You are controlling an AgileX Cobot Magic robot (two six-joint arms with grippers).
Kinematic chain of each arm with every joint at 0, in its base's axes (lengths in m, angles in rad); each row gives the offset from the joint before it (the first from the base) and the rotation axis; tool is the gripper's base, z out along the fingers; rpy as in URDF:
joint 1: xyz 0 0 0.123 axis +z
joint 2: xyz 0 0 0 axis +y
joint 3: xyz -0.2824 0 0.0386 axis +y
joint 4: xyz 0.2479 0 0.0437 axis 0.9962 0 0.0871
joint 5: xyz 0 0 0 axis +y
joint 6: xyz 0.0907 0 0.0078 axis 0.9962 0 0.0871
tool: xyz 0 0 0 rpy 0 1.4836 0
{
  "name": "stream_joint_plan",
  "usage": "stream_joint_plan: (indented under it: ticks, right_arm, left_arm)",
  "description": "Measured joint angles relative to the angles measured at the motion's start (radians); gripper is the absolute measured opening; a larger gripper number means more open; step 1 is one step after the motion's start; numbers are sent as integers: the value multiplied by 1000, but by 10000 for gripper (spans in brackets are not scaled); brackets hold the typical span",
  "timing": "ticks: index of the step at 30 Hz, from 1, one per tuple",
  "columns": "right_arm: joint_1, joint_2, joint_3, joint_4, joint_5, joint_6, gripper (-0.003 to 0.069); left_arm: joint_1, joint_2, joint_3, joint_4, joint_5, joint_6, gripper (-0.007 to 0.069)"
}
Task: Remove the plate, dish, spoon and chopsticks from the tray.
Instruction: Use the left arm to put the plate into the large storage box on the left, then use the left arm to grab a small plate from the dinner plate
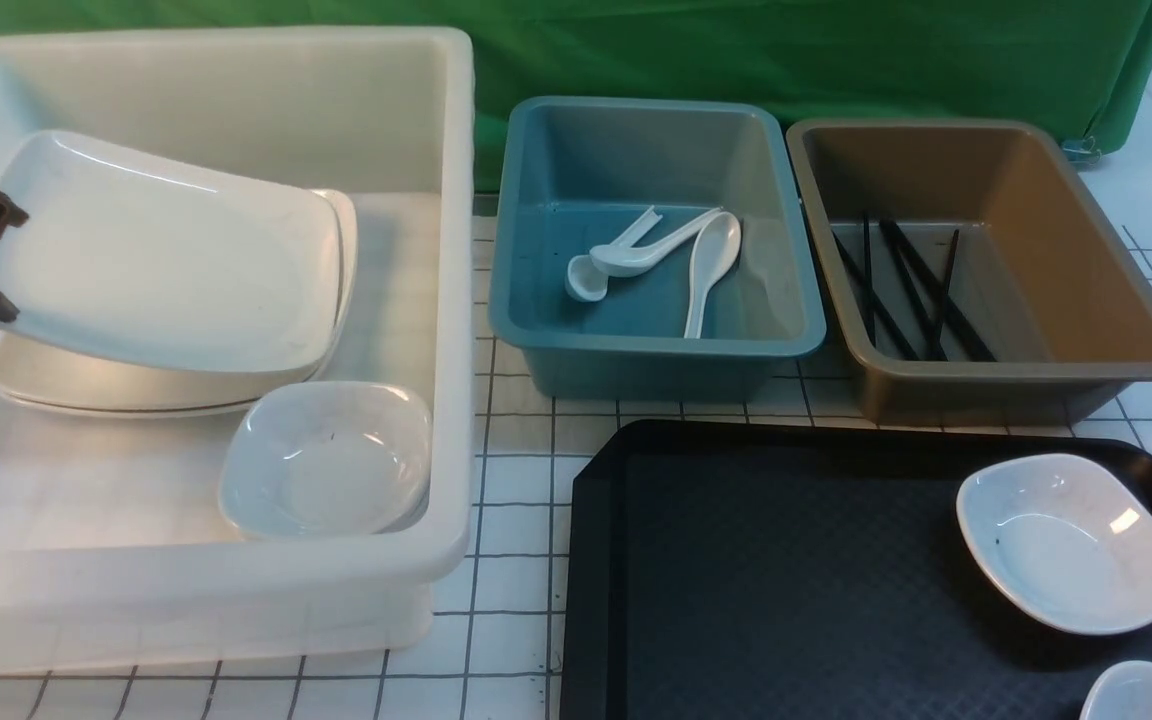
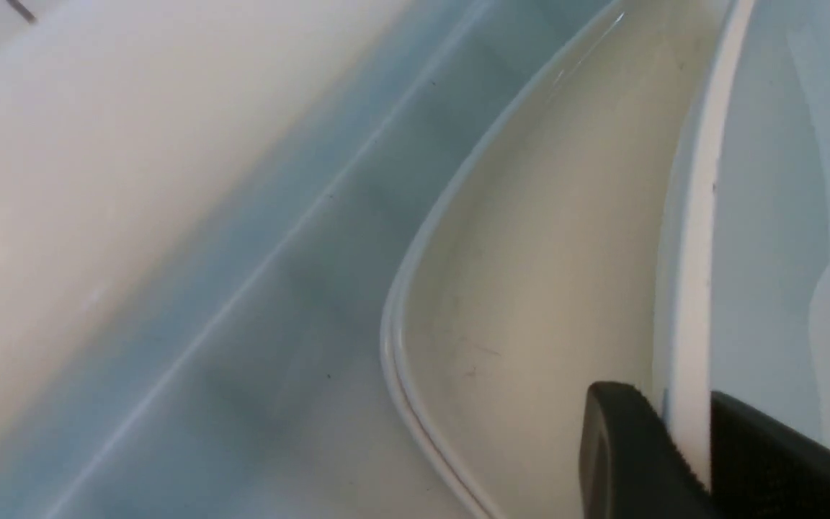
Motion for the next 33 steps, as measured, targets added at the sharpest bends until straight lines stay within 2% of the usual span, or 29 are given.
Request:
stream_joint_plan:
  ticks: [7, 11, 15, 18, 22, 26, 29, 30, 31, 33]
  right_arm:
    - [0, 0, 0, 0, 0, 0, 239]
    - [0, 0, 0, 0, 0, 0, 239]
    - [0, 0, 0, 0, 0, 0, 239]
    - [0, 0, 0, 0, 0, 0, 237]
    - [0, 0, -3, 0, 11, 0, 204]
    - [0, -1, -53, -10, 61, 0, 74]
    - [0, -1, -108, -46, 96, 0, 18]
    - [0, -2, -131, -68, 110, 0, 12]
    - [0, -2, -134, -72, 115, 0, 11]
    - [0, -2, -171, -119, 151, 4, 8]
  left_arm:
    - [0, 61, 0, 52, -18, 10, 270]
    - [0, 72, 0, 56, -28, 79, 382]
    - [0, 66, -7, 56, -34, 169, 430]
    - [0, 44, -7, 58, -13, 194, 437]
    - [0, -15, -7, 58, 26, 206, 391]
    - [0, -148, -48, 19, 176, 211, 184]
    - [-4, -221, -105, -47, 324, 250, 52]
    - [-13, -250, -132, -91, 400, 280, 23]
    - [-17, -254, -137, -99, 413, 293, 20]
    - [-63, -300, -169, -218, 552, 364, -3]
